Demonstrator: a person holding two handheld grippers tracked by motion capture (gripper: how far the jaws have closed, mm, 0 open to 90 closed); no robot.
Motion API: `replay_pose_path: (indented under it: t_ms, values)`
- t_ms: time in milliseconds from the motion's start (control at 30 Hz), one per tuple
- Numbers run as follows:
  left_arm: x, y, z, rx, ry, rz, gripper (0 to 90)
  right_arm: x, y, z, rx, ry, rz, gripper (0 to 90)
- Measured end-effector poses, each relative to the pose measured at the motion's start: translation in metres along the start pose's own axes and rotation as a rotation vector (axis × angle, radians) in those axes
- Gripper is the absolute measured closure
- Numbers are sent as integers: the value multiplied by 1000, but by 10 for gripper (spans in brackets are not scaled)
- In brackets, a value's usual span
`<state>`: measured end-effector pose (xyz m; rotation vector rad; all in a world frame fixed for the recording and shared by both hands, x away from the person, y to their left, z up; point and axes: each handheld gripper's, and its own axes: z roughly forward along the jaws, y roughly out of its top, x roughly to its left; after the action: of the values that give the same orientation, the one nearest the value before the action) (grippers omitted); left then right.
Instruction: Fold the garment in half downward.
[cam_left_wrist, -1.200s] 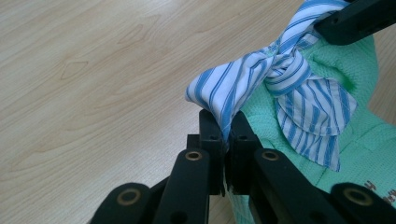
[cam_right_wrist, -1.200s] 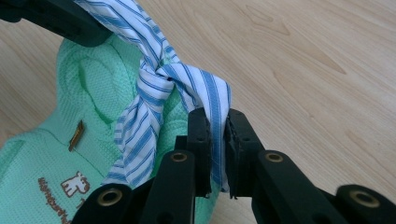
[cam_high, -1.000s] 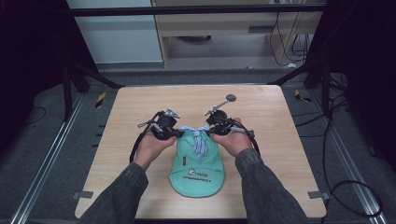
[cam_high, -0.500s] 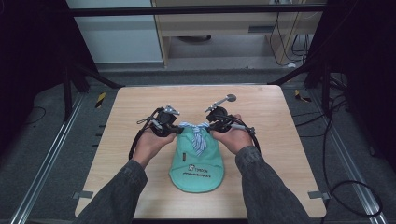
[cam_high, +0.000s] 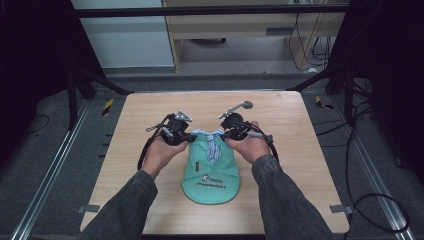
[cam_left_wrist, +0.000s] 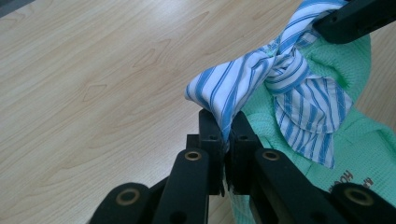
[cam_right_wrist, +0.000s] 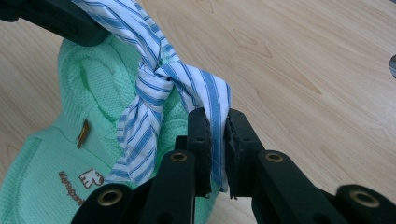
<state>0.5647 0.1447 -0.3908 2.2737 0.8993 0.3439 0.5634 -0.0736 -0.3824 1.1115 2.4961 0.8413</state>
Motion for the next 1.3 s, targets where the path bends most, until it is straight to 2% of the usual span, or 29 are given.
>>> replay_pose_path:
  t_ms: [433,733,967,1300]
  values:
    - [8,15,-6,-15,24,5,865,-4,15,-5,-8,-25,-17,815]
    - [19,22,-5,-47,40,-15,860,-10,31,-2,-18,-50,-34,815]
    - [15,13,-8,-60,47,-9,850,-2,27,-4,-33,-62,-77,813]
    - [8,8,-9,-60,44,3,846,5,15,-3,-39,-68,-89,814]
